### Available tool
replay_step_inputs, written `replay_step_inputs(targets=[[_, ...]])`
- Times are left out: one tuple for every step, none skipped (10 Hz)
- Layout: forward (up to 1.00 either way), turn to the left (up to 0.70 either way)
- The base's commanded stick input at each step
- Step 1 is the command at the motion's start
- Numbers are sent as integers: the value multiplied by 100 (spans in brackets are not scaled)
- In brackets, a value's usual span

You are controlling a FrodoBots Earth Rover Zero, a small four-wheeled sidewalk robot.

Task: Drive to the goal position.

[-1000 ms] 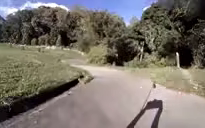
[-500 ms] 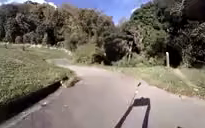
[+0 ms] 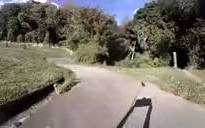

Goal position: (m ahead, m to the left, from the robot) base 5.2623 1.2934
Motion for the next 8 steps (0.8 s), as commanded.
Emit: replay_step_inputs(targets=[[100, -40], [100, -9], [100, -2], [100, 0], [100, 0], [100, 0], [100, 0], [100, 0]])
